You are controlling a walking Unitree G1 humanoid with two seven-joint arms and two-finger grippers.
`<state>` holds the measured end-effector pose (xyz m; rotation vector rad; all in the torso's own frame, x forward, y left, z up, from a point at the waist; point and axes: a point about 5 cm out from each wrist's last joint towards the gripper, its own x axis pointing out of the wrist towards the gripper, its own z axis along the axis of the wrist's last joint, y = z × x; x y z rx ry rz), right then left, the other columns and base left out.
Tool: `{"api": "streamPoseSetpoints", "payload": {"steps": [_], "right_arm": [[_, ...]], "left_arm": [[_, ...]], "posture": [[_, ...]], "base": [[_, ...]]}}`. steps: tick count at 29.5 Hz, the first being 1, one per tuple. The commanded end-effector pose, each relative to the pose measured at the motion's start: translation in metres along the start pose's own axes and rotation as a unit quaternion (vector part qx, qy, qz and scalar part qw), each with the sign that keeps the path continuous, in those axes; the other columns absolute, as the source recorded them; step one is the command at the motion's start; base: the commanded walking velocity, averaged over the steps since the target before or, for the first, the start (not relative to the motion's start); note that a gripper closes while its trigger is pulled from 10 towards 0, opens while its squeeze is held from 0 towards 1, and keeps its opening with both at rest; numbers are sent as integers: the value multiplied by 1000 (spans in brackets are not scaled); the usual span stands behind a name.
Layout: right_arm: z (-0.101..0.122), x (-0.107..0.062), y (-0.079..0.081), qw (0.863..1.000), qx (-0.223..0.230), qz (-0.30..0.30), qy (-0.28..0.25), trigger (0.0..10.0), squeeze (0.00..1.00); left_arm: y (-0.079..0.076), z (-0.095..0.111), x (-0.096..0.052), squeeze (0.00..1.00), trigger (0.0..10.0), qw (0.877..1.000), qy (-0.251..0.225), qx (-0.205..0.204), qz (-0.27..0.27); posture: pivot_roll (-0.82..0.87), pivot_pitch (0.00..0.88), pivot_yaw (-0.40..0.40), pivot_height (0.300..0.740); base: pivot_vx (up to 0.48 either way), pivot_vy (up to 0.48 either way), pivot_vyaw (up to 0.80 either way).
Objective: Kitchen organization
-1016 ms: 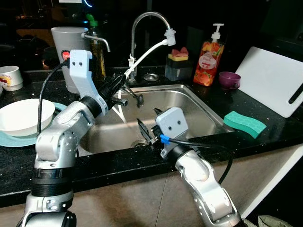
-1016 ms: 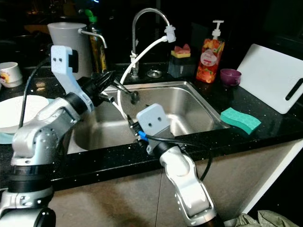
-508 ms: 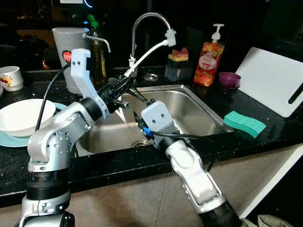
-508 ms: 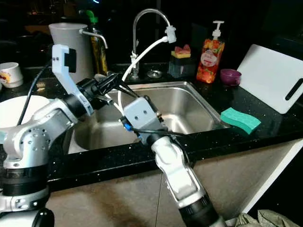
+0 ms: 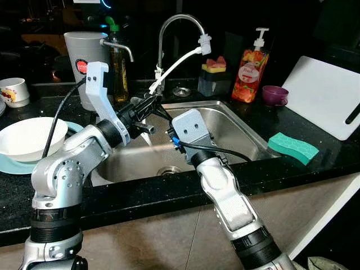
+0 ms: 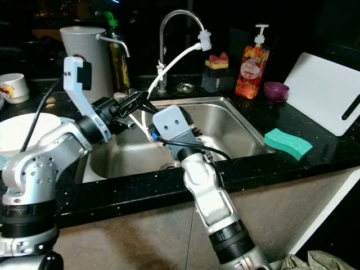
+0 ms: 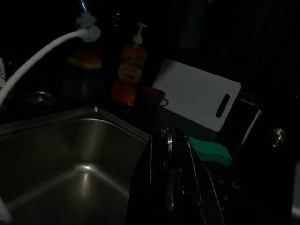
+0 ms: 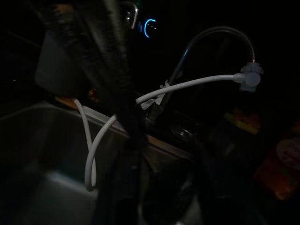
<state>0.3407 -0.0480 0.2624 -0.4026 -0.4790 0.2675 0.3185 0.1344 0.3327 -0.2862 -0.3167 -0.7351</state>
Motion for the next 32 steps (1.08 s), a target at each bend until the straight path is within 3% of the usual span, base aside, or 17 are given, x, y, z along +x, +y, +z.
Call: {"api": "streamPoseSetpoints", "payload": {"steps": [1,11,14,15,17,18,23,24,25,26,27,28,29,32], "right_arm": [[4,3,-7,1000,2,-23,-15,0,0],[7,4,-3,999,1,-17,-32,0,0],[8,5,-1,999,2,-12,-39,0,0],[8,4,0,999,2,-11,-39,0,0],[7,4,1,999,2,-11,-39,0,0],[6,5,1,999,2,-11,-38,0,0],[5,5,2,999,1,-12,-35,0,0],[3,5,2,999,1,-15,-32,0,0],[2,6,2,999,2,-17,-28,1608,0],[2,6,2,999,2,-17,-28,1608,0],[0,6,1,1000,3,-19,-24,6627,0],[0,6,1,1000,3,-19,-24,6627,0],[-2,6,1,1000,5,-22,-19,10000,0],[-15,8,1,1000,12,-24,12,10000,0]], "left_arm": [[-1,-6,-2,0,10000,1000,19,5,0],[-2,-14,-1,0,10000,999,37,17,10],[-1,-20,1,0,10000,998,47,39,27],[0,-22,1,192,10000,997,49,44,32],[0,-23,1,192,10000,997,51,46,35],[0,-24,1,1000,10000,997,53,49,38],[1,-27,0,1000,10000,996,54,51,44],[1,-27,0,0,10000,996,52,53,48],[2,-26,0,0,10000,996,50,55,55],[2,-26,0,0,10000,996,50,55,55],[3,-26,0,0,10000,996,49,54,60],[3,-26,0,0,10000,996,49,54,60],[4,-26,0,0,10000,995,48,55,65],[11,-25,-4,0,10000,994,41,54,89]], "posture": [[119,87,-47,740],[120,90,-48,740],[121,90,-49,740],[121,90,-49,740],[121,90,-49,740],[122,91,-48,740],[121,92,-47,740],[121,92,-47,740],[121,92,-47,740],[121,92,-47,740],[121,92,-47,740],[121,92,-47,740],[121,92,-47,740],[125,96,-46,740]], "base": [[0,0,0],[0,0,0],[0,0,0],[0,0,0],[0,0,0],[0,0,0],[0,0,0],[0,0,0],[0,0,0],[0,0,0],[0,0,0],[0,0,0],[0,0,0],[0,0,0]]}}
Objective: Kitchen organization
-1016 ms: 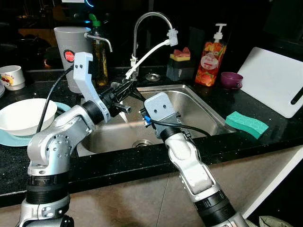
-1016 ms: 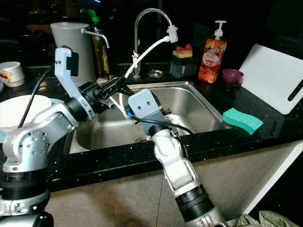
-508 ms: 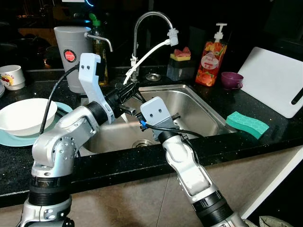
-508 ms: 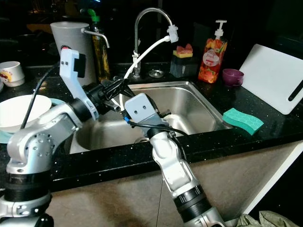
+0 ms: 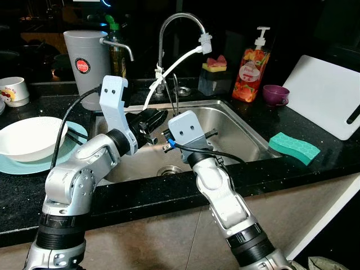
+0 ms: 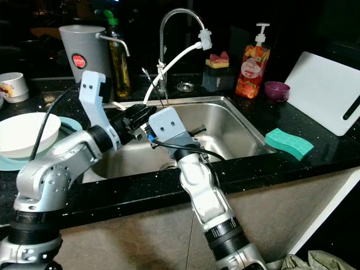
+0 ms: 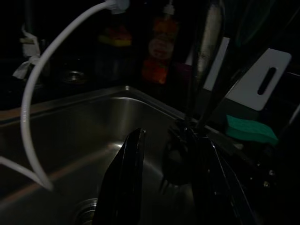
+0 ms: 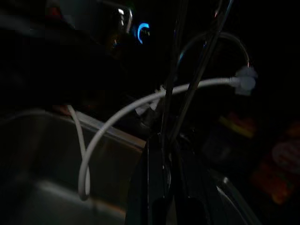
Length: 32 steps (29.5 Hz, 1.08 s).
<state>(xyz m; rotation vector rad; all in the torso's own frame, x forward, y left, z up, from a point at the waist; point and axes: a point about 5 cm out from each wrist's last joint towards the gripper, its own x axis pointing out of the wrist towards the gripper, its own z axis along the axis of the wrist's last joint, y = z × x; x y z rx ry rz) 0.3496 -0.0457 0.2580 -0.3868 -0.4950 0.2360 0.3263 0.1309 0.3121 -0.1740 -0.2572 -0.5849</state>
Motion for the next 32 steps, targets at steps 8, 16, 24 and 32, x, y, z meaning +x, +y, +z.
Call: {"api": "streamPoseSetpoints", "payload": {"steps": [8,16,24,32], "right_arm": [[-48,1,4,993,27,5,113,10000,0],[-57,17,-3,989,20,28,145,10000,0],[-48,37,-9,978,42,88,186,10000,0],[-52,39,3,962,85,134,223,10000,537]], "left_arm": [[19,-9,-12,0,10000,997,10,-2,71],[19,-15,-22,0,10000,996,26,-2,84],[19,-16,-29,0,10000,995,36,8,91],[18,-24,-30,0,10000,994,55,25,95]], "posture": [[148,101,-49,740],[164,120,-46,740],[174,127,-51,740],[164,122,-54,740]], "base": [[0,0,0],[0,0,0],[0,0,0],[0,0,0]]}}
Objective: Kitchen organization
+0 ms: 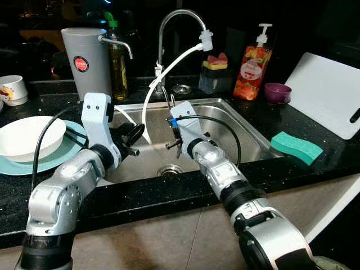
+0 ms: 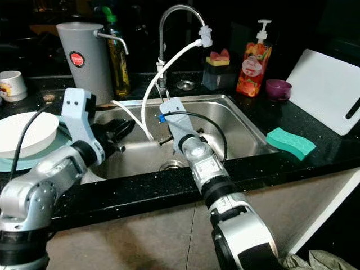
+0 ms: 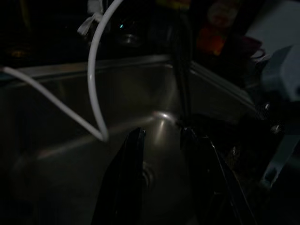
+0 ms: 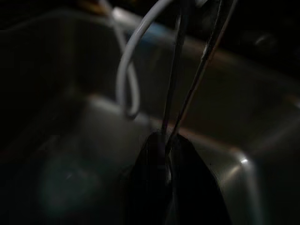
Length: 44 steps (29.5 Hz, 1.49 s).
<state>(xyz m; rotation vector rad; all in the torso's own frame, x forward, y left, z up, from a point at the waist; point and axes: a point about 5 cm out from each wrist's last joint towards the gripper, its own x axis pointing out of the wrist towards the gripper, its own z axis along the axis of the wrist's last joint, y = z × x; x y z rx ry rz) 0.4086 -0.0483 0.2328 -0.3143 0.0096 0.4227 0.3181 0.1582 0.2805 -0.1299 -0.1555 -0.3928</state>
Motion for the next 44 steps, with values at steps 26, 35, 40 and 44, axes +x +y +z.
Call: {"api": "streamPoseSetpoints", "payload": {"steps": [26,35,40,44], "right_arm": [[50,-40,-27,967,118,-70,-213,10000,0],[23,-82,-26,957,162,-100,-219,10000,0],[25,-94,-33,953,165,-111,-227,10000,0],[27,-96,-37,952,165,-118,-228,10000,0]], "left_arm": [[7,-7,-7,0,10000,997,10,50,54],[30,6,-29,0,10000,959,40,270,76],[41,9,-41,0,10000,912,112,394,31],[50,8,-51,0,10000,889,160,428,13]], "posture": [[137,129,-45,740],[139,143,-32,740],[139,145,-29,740],[139,145,-29,740]], "base": [[0,0,0],[0,0,0],[0,0,0],[0,0,0]]}}
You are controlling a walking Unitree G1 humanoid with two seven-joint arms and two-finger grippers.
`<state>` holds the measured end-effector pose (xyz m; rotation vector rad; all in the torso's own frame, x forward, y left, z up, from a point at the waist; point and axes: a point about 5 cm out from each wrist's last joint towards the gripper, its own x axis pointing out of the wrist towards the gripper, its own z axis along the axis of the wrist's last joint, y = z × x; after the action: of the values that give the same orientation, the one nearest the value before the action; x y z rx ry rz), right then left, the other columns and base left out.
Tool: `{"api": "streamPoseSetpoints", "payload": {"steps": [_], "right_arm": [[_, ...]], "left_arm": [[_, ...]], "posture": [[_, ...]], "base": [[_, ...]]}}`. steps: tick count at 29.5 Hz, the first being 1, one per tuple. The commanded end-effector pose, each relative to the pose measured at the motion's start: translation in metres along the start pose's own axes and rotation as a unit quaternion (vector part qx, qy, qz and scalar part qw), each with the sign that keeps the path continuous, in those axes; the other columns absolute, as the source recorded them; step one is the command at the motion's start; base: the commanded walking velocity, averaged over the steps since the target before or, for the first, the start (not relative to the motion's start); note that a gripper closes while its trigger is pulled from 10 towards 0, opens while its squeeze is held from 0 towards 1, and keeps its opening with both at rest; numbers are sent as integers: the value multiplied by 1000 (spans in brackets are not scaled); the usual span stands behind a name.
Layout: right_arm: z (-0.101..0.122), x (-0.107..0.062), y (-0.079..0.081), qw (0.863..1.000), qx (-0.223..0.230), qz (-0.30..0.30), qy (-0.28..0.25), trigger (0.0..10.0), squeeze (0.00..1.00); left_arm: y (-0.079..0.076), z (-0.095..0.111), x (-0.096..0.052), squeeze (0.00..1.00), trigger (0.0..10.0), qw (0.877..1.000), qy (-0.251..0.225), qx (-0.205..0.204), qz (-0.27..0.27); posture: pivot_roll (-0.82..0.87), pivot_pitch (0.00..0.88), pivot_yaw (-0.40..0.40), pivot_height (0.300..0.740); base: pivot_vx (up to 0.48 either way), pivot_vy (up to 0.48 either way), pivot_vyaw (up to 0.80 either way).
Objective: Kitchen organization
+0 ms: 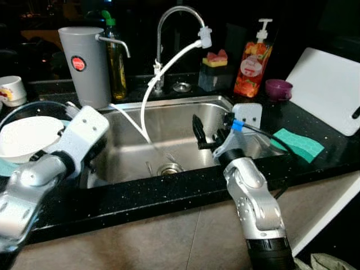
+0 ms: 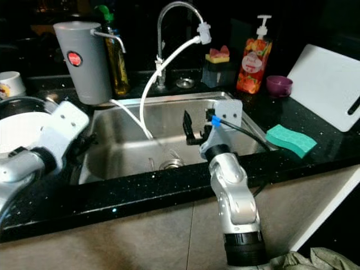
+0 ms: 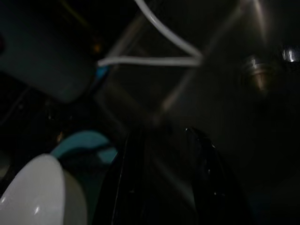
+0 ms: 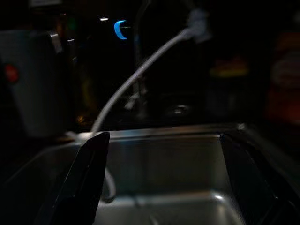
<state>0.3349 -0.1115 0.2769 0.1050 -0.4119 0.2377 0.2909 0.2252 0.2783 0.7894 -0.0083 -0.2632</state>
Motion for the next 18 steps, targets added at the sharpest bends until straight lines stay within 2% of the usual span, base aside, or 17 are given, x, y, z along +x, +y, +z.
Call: {"api": "streamPoseSetpoints", "payload": {"steps": [1,4,7,8,9,10,12,15,18], "right_arm": [[1,-1,0,1000,7,0,4,10000,0],[1,-1,2,1000,7,3,7,10000,0],[2,-3,7,1000,7,10,9,10000,0],[2,-3,7,1000,7,10,9,10000,0],[2,-3,7,1000,8,9,11,10000,0],[2,-3,7,1000,8,9,11,10000,0],[3,-4,7,1000,9,8,13,10000,0],[4,-4,7,1000,10,8,12,10000,0],[5,-4,8,1000,10,8,11,10000,0]], "left_arm": [[-4,-5,-2,0,10000,999,17,14,-25],[-7,-11,-3,0,10000,999,35,23,-36],[-6,-23,0,0,10000,995,69,72,-21],[-6,-23,0,0,10000,995,69,72,-21],[-3,-29,4,0,10000,990,83,110,-6],[-3,-29,4,0,10000,990,83,110,-6],[-3,-34,9,0,10000,986,88,140,7],[-4,-38,15,0,10000,982,90,162,26],[-6,-38,18,0,10000,981,85,168,36]], "posture": [[153,143,-33,740],[151,143,-32,740],[148,142,-33,740],[148,142,-33,740],[148,140,-35,740],[148,140,-35,740],[145,138,-36,740],[145,138,-36,740],[145,138,-36,740]], "base": [[0,0,0],[0,0,0],[0,0,0],[0,0,0],[0,0,0],[0,0,0],[0,0,0],[0,0,0],[0,0,0]]}}
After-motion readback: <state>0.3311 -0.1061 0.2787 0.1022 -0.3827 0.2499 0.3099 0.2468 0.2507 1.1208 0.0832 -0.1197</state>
